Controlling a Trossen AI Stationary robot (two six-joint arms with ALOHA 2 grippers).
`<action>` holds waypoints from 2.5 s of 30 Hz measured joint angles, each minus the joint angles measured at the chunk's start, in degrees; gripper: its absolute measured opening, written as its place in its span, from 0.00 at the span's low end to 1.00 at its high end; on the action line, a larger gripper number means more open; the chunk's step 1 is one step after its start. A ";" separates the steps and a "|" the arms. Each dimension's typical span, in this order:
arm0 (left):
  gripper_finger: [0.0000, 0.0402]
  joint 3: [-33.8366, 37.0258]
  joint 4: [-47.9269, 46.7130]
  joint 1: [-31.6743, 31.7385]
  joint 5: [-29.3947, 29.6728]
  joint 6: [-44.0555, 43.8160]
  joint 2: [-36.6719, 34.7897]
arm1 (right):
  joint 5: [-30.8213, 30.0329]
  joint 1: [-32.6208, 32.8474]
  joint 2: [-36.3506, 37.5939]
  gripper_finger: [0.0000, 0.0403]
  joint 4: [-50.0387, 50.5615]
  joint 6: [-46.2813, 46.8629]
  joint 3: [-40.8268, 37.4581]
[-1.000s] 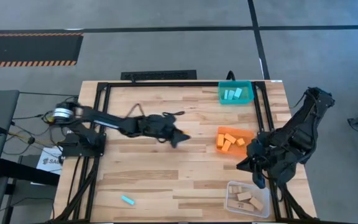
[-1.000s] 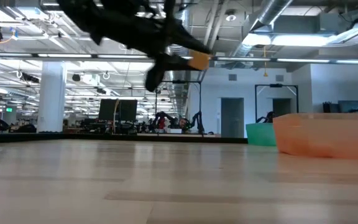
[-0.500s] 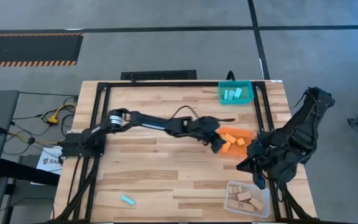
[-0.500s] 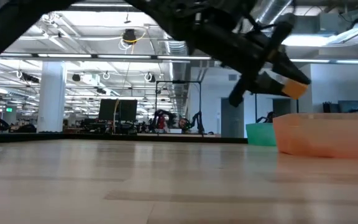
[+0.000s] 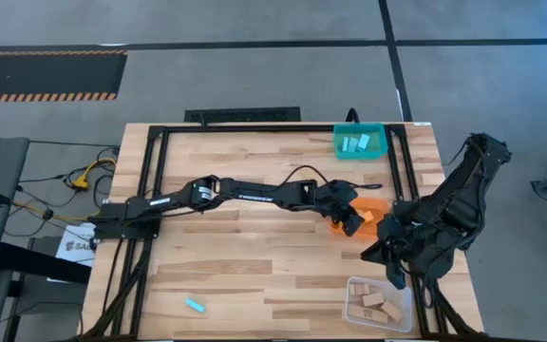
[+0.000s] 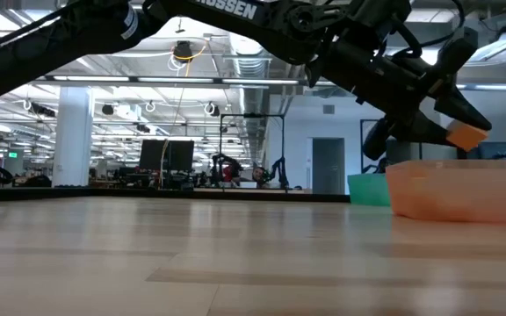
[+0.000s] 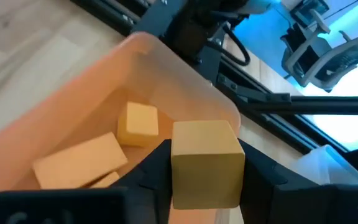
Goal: Sort & place blocks by color
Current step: Put the orange block into the orange bin, then put the blue block into the blue bin
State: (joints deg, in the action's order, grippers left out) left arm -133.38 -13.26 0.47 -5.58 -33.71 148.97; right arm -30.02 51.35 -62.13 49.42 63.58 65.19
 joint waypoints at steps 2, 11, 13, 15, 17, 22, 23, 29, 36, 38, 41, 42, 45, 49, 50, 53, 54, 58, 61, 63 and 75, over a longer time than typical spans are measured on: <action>0.36 0.00 -0.11 -0.07 0.01 0.01 0.15 | 0.00 0.00 0.00 0.15 -0.06 -0.01 0.00; 0.84 0.02 0.74 -0.02 -4.93 0.61 0.09 | 0.00 0.00 0.00 0.15 -0.23 -1.10 -0.02; 0.87 0.02 -1.03 0.03 -6.58 1.63 -0.46 | 0.00 0.00 0.00 0.15 -0.21 -1.10 -0.02; 0.87 0.04 -4.52 -0.16 -6.83 3.75 -1.79 | 0.00 0.00 -0.02 0.15 -0.29 -1.12 0.00; 0.87 0.07 -10.19 -0.59 -5.66 7.27 -4.19 | 0.00 0.00 -0.01 0.15 -0.33 -1.12 0.00; 0.84 0.00 -28.53 -2.48 -1.37 17.39 -10.81 | 0.00 0.00 0.00 0.15 -0.36 -1.28 0.00; 0.84 0.00 -33.23 -2.92 -0.95 18.82 -12.03 | 0.00 0.00 -0.02 0.15 -0.42 -1.53 0.00; 0.84 0.00 -59.68 -6.80 1.83 26.45 -17.33 | -0.02 0.00 -0.02 0.15 -3.14 -5.43 0.00; 0.84 0.86 -76.86 -16.83 1.53 27.98 -19.95 | -0.01 0.00 -0.20 0.15 -3.40 -6.72 0.00; 0.84 2.88 -76.32 -20.86 1.09 28.24 -22.08 | -0.03 0.00 -0.63 0.15 -3.68 -6.89 0.00; 0.84 7.05 -75.53 -26.41 2.48 28.27 -26.30 | -0.01 0.00 -1.72 0.15 -3.79 -7.92 0.00; 0.84 9.03 -75.26 -28.13 3.07 27.49 -28.07 | -0.02 0.00 -2.09 0.15 -3.98 -8.32 0.00; 0.84 16.93 -71.52 -33.18 4.98 22.98 -33.38 | -0.02 0.00 -3.51 0.15 -4.35 -8.66 0.00; 0.84 32.09 -63.05 -39.41 5.83 15.96 -40.23 | -0.02 -0.07 -5.12 0.15 -5.41 -8.64 0.00; 0.84 36.20 -60.12 -40.58 5.41 14.16 -42.04 | -0.01 -0.07 -5.50 0.15 -5.59 -8.64 0.00; 0.83 48.34 -49.93 -43.33 4.47 8.14 -46.91 | 0.00 -0.07 -6.06 0.15 -6.09 -8.60 0.00; 0.82 52.06 -46.13 -44.23 4.53 6.39 -48.25 | 0.00 -0.22 -6.09 0.15 -6.35 -8.60 0.00; 0.78 62.73 -36.20 -47.44 5.81 2.72 -51.30 | 0.17 -1.07 -6.16 0.15 -6.66 -7.73 0.00; 0.74 68.21 -30.74 -50.10 5.99 2.55 -51.41 | 0.26 -1.77 -6.14 0.15 -6.61 -6.56 0.00; 0.72 71.66 -26.80 -51.90 6.16 2.50 -51.41 | 0.52 -2.07 -6.12 0.15 -6.58 -5.42 0.00; 0.55 79.40 -17.87 -54.16 12.55 2.20 -51.46 | 1.70 -6.06 -6.08 0.15 -6.59 -3.46 0.00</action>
State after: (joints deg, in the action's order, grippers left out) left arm -53.99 -31.12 -53.69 6.97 -31.51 97.51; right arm -28.32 45.30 -68.20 42.83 60.12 65.19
